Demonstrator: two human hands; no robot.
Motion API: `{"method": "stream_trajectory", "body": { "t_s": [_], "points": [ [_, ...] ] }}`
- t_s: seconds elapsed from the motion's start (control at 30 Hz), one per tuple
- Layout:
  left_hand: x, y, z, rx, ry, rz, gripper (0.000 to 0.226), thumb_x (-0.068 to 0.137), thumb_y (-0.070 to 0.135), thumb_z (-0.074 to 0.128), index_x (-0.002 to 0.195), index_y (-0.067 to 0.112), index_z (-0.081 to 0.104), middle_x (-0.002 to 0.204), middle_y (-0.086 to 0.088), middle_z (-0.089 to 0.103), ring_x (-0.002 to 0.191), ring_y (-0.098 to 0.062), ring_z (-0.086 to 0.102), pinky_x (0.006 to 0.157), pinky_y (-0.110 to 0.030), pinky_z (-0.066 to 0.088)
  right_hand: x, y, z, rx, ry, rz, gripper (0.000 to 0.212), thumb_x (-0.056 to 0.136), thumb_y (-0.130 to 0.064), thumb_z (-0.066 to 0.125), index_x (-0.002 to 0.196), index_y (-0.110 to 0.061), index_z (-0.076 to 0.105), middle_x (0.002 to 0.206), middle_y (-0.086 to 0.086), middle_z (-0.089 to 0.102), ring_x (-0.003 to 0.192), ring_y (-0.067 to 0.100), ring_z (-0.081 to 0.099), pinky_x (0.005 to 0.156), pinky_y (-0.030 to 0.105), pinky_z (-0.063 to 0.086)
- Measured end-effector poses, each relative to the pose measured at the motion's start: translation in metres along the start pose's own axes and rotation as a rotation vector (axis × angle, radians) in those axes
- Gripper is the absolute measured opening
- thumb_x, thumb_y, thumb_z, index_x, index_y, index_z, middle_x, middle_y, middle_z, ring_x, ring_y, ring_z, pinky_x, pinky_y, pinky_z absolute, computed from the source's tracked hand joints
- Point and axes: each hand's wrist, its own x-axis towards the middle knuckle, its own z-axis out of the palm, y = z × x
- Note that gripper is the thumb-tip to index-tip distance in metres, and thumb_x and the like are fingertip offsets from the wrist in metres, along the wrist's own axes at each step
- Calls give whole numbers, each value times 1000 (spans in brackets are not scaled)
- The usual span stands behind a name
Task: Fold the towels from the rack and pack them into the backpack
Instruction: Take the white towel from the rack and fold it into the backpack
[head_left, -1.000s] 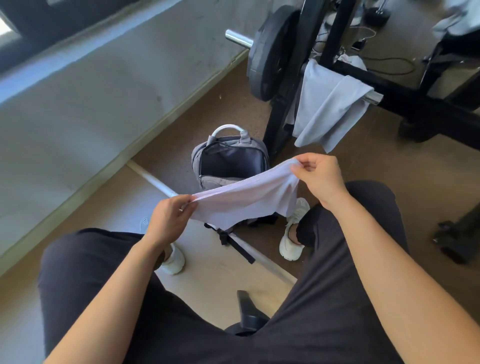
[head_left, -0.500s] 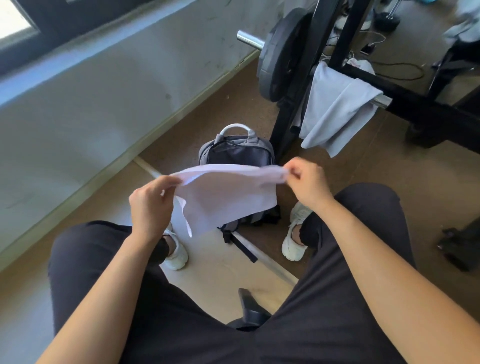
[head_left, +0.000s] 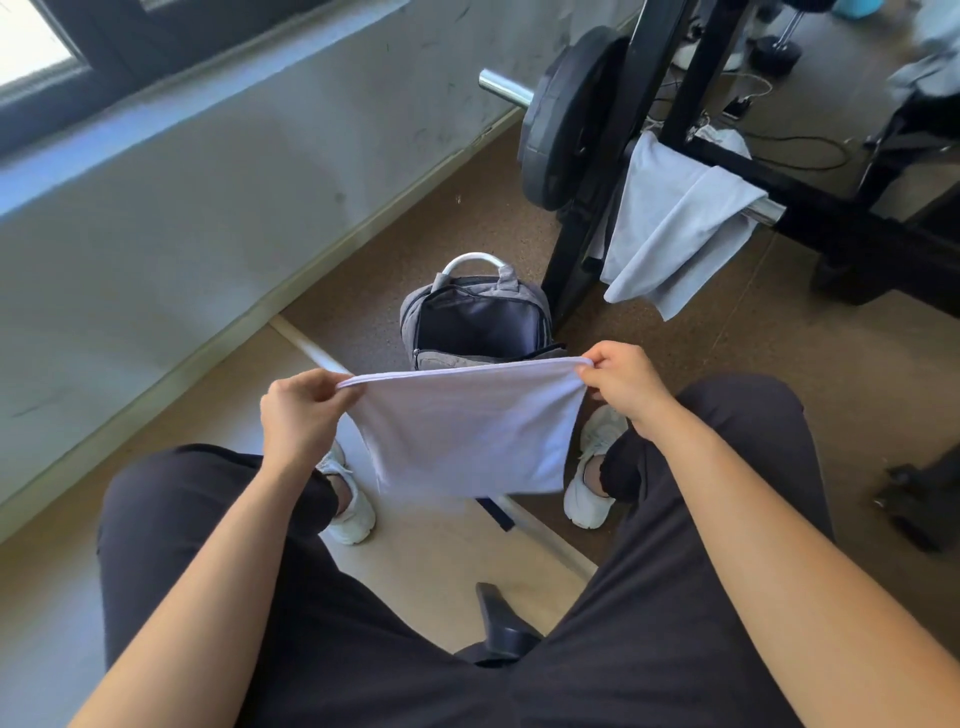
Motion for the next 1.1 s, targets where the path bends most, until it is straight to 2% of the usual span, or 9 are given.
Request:
{"method": "stream_trajectory", "body": {
  "t_s": [0.1,0.27,0.43,0.57,0.7,0.8,0.87,1.0,1.1],
  "points": [
    [1,0,4,-157,-10,-77,18,84,29,84,73,20,72,61,7,64,55,-6,51,64,-29,42,0,-1,0,48,30,-5,10,97,-14,61,100,-10,69,99,8,68,96,24,66,79,39,61],
    [2,3,9,-221,-87,-147,21,91,19,76,74,9,67,68,-10,65,65,-24,63,66,-34,53,-3,-1,3,67,84,-23,8,97,-15,65,104,-13,68,94,6,71,77,16,72,56,21,58],
    [-3,12,13,-244,-126,-186,31,91,21,75,68,8,60,60,-9,59,52,-17,62,53,-27,51,-11,-8,3,135,146,-92,10,96,-21,67,92,-12,69,79,5,73,65,20,72,58,31,62],
    [-20,29,20,-339,-282,-177,28,94,20,73,74,6,58,60,-8,59,47,-13,61,51,-24,50,-25,-20,12,224,162,-153,16,93,-21,71,85,-8,67,71,10,71,51,12,66,47,24,55],
    [-39,42,32,-396,-469,-121,23,95,18,71,79,3,66,63,-8,68,61,-17,68,58,-21,53,-40,-30,29,249,-5,-270,13,89,-17,75,86,-5,70,74,13,71,57,19,66,50,26,56],
    [-48,48,39,-430,-565,-81,26,96,20,70,86,-4,70,75,-26,72,72,-23,70,65,-23,54,-45,-33,42,174,-70,-351,11,87,-18,78,89,-7,75,77,5,73,69,18,69,59,26,59],
    [-51,49,43,-444,-594,-62,25,96,21,71,89,-3,72,83,-30,72,73,-22,69,70,-29,53,-46,-32,49,120,-87,-387,12,86,-21,79,91,-10,77,78,0,74,73,14,69,65,22,58],
    [-54,53,48,-446,-598,-55,22,95,20,72,91,-1,75,76,-16,74,73,-18,72,69,-25,53,-50,-33,56,80,-136,-453,13,87,-22,78,96,-12,80,85,-4,77,81,7,70,69,14,56],
    [-54,55,48,-454,-584,-51,21,94,18,73,84,0,74,71,-9,73,74,-19,73,68,-22,53,-55,-37,58,90,-202,-480,16,89,-22,77,102,-15,79,90,-6,77,87,5,71,72,14,57]
  ]
}}
